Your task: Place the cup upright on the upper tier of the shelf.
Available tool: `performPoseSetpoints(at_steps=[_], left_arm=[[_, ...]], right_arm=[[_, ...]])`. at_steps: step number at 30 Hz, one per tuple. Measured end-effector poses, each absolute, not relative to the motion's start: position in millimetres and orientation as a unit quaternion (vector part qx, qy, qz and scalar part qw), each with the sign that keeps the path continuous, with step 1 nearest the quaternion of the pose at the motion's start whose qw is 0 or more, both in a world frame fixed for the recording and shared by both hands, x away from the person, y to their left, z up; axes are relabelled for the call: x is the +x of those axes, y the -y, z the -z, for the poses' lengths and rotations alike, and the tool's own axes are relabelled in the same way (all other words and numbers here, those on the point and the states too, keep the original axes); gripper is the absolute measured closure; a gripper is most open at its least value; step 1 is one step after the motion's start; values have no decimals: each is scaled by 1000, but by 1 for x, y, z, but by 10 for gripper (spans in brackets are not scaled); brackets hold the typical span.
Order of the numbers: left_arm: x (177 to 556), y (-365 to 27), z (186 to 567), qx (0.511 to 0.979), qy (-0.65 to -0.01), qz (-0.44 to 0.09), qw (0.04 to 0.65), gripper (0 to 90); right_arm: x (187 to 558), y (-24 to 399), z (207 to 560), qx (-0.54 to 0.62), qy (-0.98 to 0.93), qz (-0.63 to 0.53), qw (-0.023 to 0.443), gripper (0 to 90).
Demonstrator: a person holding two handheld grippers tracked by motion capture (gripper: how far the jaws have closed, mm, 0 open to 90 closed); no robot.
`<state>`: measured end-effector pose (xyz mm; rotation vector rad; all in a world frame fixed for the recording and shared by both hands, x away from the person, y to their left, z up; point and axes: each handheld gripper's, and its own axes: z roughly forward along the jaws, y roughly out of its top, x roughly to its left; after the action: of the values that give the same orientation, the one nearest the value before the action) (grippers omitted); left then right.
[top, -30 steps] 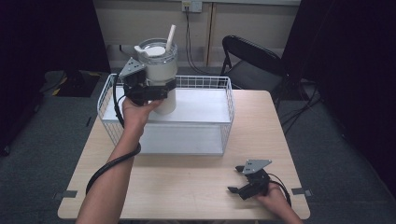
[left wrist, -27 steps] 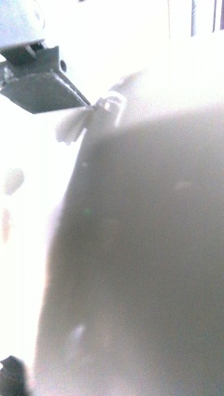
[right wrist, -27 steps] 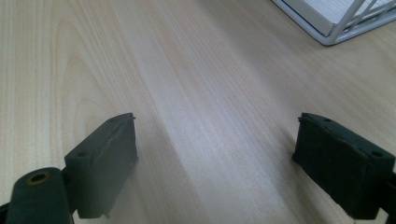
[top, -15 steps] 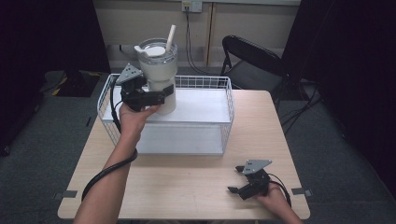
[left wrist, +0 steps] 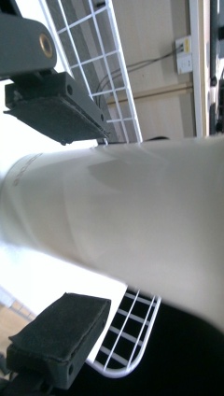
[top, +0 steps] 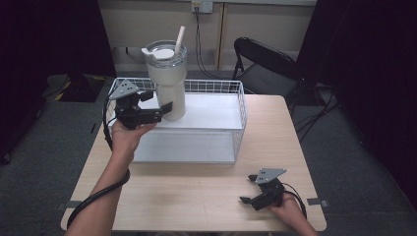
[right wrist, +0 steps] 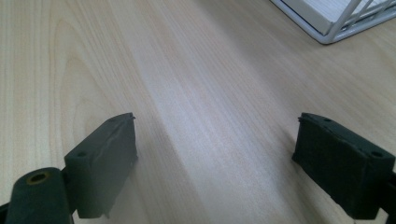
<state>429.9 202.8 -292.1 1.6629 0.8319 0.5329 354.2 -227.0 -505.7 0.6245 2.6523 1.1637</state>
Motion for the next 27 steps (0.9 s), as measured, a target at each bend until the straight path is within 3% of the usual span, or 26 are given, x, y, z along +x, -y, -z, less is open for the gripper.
performPoseSetpoints(at_steps=[27], left_arm=[[392,-212,293,728,-343,-219,552,156]], right_arm=[[354,227,506,211,-892,-390,91,120]])
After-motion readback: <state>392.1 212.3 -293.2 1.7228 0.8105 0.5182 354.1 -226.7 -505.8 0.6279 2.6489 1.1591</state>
